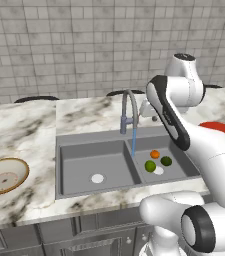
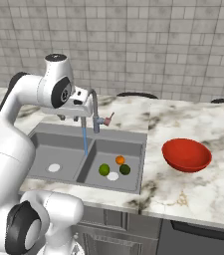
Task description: Pick the limes from the sink and place them in one bowl. Place the tangerine in the other bowl. Then turn off the sink faucet.
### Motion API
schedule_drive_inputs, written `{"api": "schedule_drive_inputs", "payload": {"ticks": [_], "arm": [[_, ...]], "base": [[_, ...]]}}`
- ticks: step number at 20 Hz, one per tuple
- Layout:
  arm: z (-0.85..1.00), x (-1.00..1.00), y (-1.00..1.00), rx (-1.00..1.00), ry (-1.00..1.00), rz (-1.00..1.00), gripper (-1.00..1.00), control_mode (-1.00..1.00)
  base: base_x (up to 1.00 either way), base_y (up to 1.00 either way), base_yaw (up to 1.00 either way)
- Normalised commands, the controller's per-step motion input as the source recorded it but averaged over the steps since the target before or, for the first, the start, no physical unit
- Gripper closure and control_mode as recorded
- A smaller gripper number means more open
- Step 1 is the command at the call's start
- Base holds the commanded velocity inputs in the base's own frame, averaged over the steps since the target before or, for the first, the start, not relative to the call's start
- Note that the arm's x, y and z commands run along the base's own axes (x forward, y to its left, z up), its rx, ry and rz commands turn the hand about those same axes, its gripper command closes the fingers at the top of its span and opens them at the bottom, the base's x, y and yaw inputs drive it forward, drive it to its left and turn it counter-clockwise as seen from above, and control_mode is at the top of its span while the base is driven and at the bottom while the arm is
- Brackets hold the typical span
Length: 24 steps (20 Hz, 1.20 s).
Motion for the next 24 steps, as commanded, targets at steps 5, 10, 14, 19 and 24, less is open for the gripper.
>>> {"api": "schedule_drive_inputs", "payload": {"ticks": [5, 10, 14, 19, 24], "arm": [[-0.18, 0.0, 0.0, 0.0, 0.0, 0.0, -1.0, -1.0], [-0.25, 0.0, -0.07, 0.0, 0.0, 0.0, -1.0, -1.0], [-0.2, 0.0, -0.13, 0.0, 0.0, 0.0, -1.0, -1.0], [-0.17, 0.0, -0.14, 0.0, 0.0, 0.0, -1.0, -1.0], [-0.2, -0.01, -0.25, 0.0, 0.0, 0.0, -1.0, -1.0]], "base": [[0.0, 0.0, 0.0], [0.0, 0.0, 0.0], [0.0, 0.0, 0.0], [0.0, 0.0, 0.0], [0.0, 0.0, 0.0]]}}
